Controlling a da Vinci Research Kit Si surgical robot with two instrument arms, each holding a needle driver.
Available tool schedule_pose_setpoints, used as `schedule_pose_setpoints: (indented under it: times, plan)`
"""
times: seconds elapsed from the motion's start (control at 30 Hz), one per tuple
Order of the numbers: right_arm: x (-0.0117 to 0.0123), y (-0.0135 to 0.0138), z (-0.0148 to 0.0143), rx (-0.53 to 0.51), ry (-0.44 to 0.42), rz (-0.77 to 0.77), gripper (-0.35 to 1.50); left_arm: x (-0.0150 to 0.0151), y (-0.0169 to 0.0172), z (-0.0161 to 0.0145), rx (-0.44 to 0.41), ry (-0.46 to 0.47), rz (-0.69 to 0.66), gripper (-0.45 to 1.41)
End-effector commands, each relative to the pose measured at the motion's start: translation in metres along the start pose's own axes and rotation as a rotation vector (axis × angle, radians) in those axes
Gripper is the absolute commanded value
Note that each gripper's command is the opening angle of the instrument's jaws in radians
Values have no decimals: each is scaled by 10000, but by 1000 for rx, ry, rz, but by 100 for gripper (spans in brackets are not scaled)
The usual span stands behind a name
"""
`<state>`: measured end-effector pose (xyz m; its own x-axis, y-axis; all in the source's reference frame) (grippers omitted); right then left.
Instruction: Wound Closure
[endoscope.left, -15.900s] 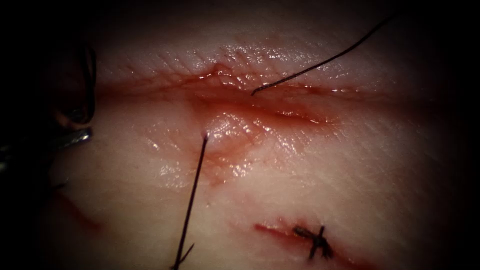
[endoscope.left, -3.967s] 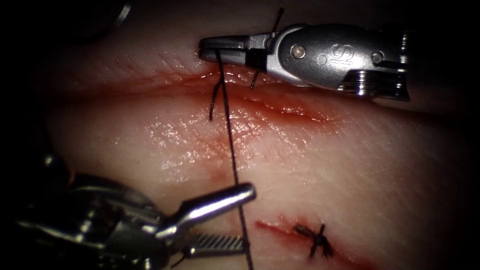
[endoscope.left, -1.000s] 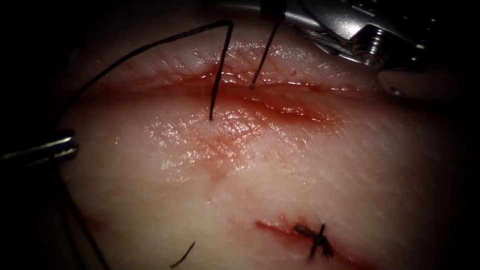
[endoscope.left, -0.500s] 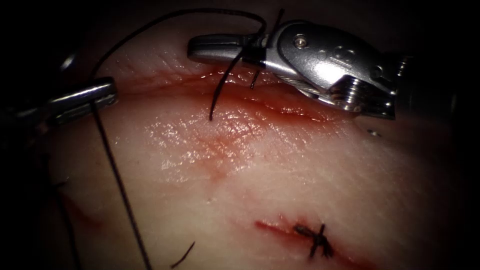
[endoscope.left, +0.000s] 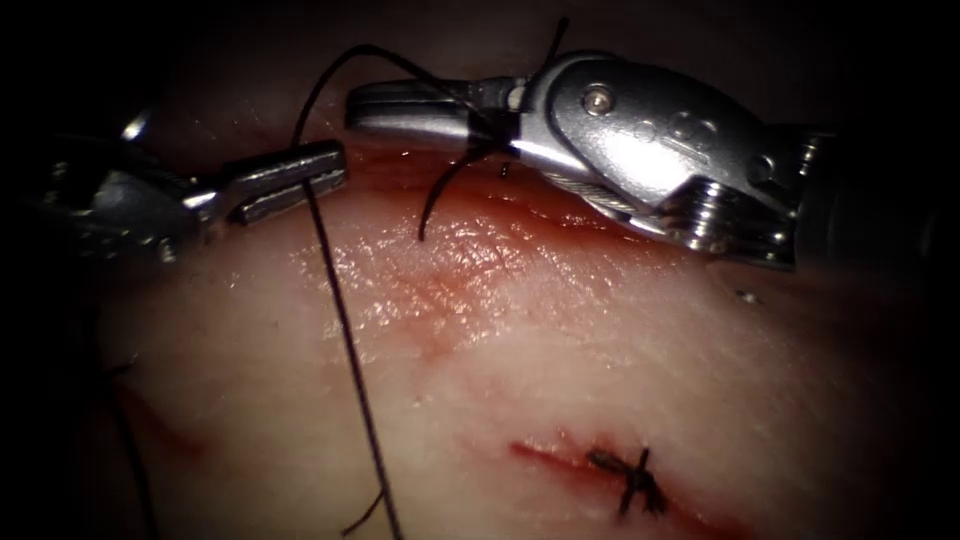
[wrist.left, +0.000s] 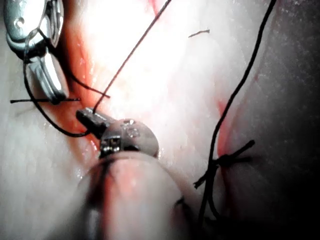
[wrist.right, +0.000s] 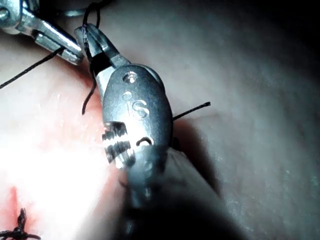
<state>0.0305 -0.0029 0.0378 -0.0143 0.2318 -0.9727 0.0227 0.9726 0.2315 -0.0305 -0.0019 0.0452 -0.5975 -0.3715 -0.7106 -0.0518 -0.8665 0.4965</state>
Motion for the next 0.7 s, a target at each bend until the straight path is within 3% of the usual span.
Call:
schedule_pose_setpoints:
  times: [0.03,0.43,0.57,0.63,0.7]
  plan:
    - [-1,4,13,-2,8,-1,-35,3,3,11,-7,9,0,-45]
    - [-1,9,25,-67,6,25,-35,22,5,14,-16,29,-2,-45]
    - [-5,15,35,-128,-22,25,63,37,5,11,-25,36,7,-45]
    - [-7,18,40,-153,-36,25,91,44,5,10,-27,44,23,-45]
    - [-10,20,42,-159,-49,24,96,51,3,7,-29,54,45,-45]
